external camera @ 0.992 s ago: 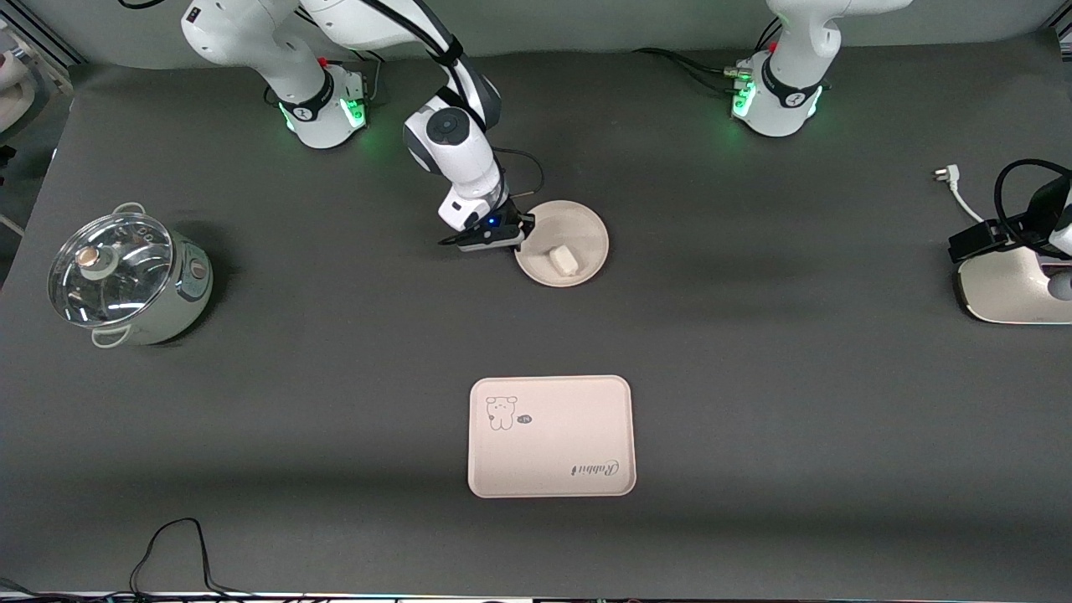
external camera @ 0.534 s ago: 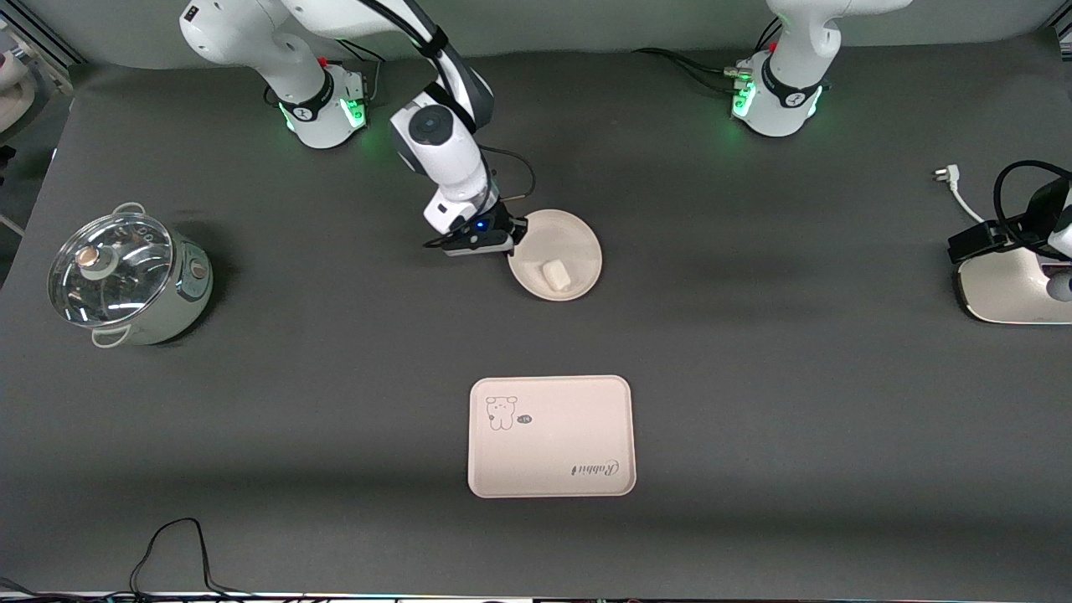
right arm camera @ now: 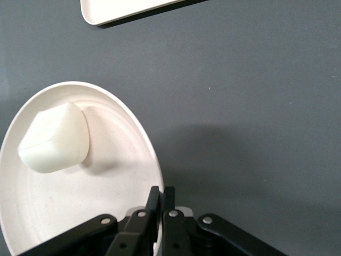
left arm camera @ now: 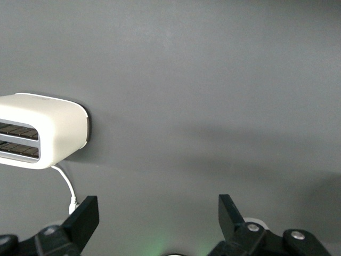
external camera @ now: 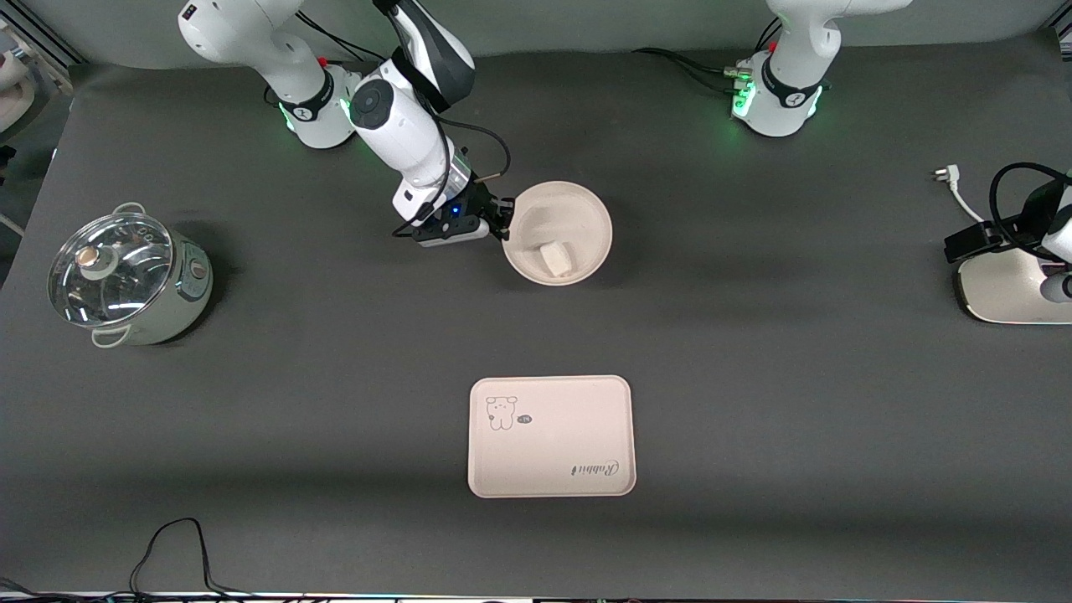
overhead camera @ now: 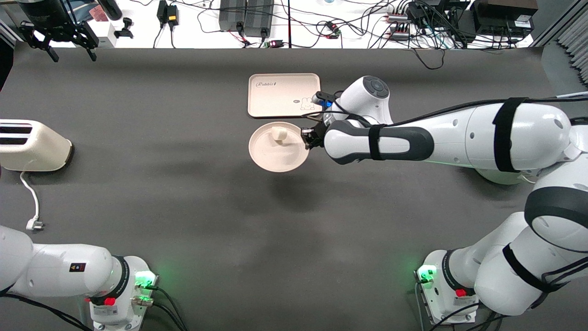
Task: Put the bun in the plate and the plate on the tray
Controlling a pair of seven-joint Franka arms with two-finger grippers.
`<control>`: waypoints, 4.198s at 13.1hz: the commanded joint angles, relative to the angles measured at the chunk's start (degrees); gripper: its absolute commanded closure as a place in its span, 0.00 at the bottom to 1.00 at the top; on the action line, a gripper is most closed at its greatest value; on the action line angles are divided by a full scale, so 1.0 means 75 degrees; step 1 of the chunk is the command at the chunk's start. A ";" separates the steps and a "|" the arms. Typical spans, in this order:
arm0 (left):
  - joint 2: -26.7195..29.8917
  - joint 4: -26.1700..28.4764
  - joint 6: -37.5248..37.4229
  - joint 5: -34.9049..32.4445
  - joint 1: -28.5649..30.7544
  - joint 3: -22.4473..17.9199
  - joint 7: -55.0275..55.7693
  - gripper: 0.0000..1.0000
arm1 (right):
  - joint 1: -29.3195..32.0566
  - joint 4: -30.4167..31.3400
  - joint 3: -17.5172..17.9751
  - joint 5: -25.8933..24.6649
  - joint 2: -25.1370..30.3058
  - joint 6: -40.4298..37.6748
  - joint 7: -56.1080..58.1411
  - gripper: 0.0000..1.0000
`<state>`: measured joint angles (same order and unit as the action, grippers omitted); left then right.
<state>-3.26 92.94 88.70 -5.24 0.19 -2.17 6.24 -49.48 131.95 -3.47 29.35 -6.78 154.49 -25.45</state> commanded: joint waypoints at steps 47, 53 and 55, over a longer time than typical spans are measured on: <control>0.0446 0.0230 0.0174 0.0336 -0.0118 0.0044 -0.0140 0.00 | 0.4448 -0.6074 0.0156 -0.2316 -0.0648 -0.7714 0.0920 0.00; 0.0423 0.0230 0.0186 0.0453 -0.0048 0.0020 -0.0175 0.00 | 0.5906 -0.6015 0.0336 -0.3714 0.0458 -0.9149 0.3179 0.00; 0.0435 0.0230 0.0174 0.0453 -0.0048 0.0020 -0.0175 0.00 | 0.5906 -0.5968 -0.0144 -0.3737 0.0447 -0.9103 0.3765 0.00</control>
<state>-1.31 94.02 90.44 -2.54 -0.14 -1.76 5.90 -5.03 85.97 -2.21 2.67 -4.10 86.22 -1.47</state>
